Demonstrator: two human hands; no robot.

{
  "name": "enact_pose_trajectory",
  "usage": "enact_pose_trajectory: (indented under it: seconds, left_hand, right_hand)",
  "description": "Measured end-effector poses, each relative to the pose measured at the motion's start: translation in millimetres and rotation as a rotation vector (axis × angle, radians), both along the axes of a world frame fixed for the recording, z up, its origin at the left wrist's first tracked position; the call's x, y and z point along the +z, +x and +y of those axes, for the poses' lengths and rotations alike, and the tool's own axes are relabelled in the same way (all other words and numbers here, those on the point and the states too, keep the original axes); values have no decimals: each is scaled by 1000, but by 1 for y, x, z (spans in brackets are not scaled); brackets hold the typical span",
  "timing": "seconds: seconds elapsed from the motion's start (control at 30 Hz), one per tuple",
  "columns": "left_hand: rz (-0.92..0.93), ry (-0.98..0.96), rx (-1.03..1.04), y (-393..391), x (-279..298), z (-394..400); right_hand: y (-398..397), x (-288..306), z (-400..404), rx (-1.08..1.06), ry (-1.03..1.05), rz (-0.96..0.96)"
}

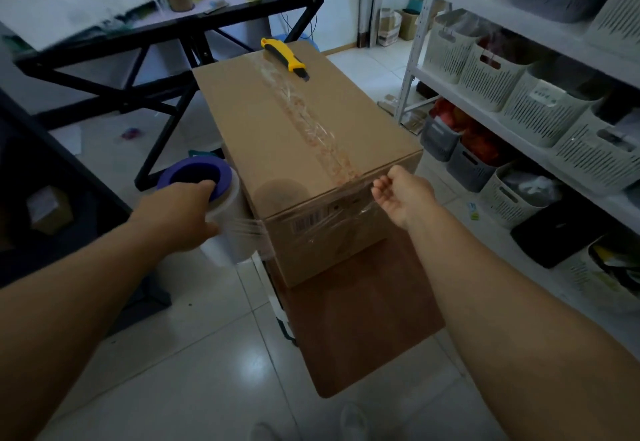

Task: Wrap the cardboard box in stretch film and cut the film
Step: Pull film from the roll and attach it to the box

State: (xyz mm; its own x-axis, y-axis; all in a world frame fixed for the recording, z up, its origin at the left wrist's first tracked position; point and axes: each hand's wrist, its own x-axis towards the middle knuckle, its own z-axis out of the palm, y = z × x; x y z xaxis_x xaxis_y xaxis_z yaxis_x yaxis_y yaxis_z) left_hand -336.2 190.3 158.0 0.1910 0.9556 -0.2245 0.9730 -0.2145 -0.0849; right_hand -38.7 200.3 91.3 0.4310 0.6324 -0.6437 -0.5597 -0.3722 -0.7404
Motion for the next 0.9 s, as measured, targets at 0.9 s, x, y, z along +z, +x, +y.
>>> enact_pose_trajectory:
  seconds: [0.9]
  left_hand:
    - [-76,-4,5,-11,2,-9]
  right_hand:
    - [-18,18,2,117,-34,-17]
